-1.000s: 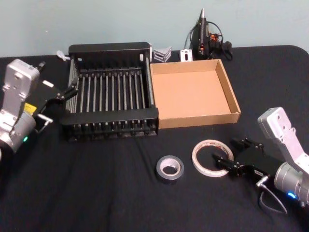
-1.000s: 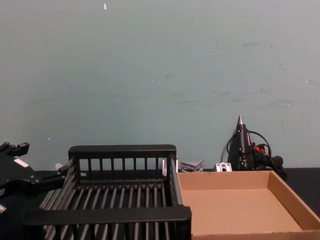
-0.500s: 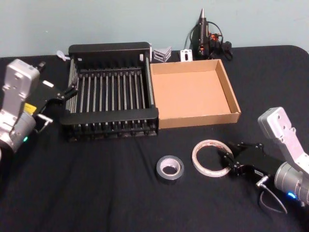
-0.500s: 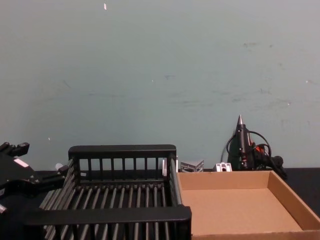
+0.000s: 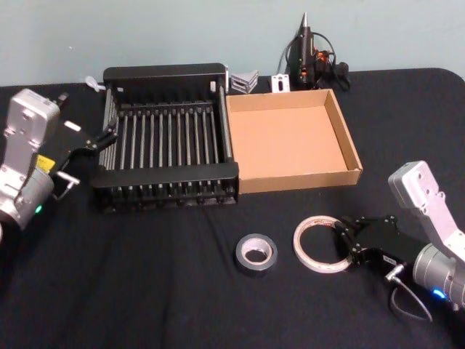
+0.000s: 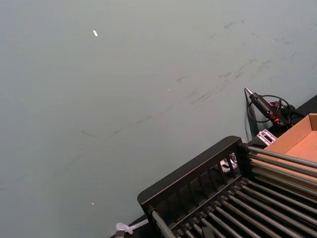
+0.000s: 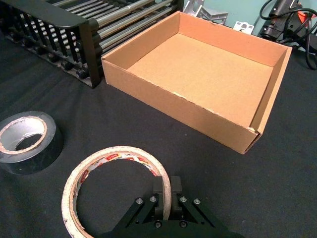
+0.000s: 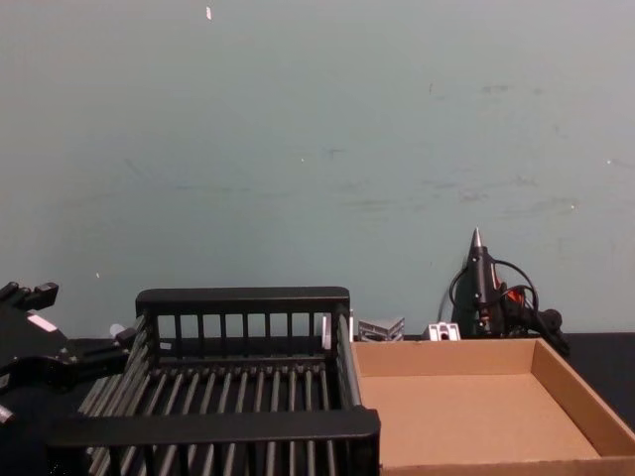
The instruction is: Pick up the white tape and place it into the black box , Pick up the silver tape and place it into the brown box.
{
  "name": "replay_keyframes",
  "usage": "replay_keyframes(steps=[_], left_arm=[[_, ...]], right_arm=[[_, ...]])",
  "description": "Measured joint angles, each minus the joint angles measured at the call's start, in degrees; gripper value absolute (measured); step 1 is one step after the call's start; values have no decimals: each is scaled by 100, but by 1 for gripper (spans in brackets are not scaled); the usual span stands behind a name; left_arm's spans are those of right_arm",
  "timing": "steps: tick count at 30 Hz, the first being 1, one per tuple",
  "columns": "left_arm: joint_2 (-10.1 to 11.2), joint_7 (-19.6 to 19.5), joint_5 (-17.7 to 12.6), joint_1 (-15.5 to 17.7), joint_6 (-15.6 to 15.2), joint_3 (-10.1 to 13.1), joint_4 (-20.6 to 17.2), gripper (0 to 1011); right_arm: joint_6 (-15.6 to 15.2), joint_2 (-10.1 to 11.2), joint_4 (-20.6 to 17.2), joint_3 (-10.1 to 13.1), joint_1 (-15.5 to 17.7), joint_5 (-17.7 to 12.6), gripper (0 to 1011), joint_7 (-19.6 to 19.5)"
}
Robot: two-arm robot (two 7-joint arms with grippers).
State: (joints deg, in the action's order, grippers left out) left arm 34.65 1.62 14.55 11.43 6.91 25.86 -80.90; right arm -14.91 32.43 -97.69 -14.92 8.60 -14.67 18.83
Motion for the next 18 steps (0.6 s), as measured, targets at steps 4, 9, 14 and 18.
replay_keyframes(steps=[4, 9, 14, 18], left_arm=[[0, 0, 0, 0, 0, 0, 0, 1001], [0, 0, 0, 0, 0, 0, 0, 1001], [0, 0, 0, 0, 0, 0, 0, 1001], [0, 0, 0, 0, 0, 0, 0, 1001]], right_arm=[[15, -3, 0, 12, 0, -2, 97, 19], [105, 11, -65, 83, 18, -43, 97, 144], [229, 91, -277, 197, 51, -130, 97, 283], [340, 158, -445, 297, 41, -206, 97, 357]])
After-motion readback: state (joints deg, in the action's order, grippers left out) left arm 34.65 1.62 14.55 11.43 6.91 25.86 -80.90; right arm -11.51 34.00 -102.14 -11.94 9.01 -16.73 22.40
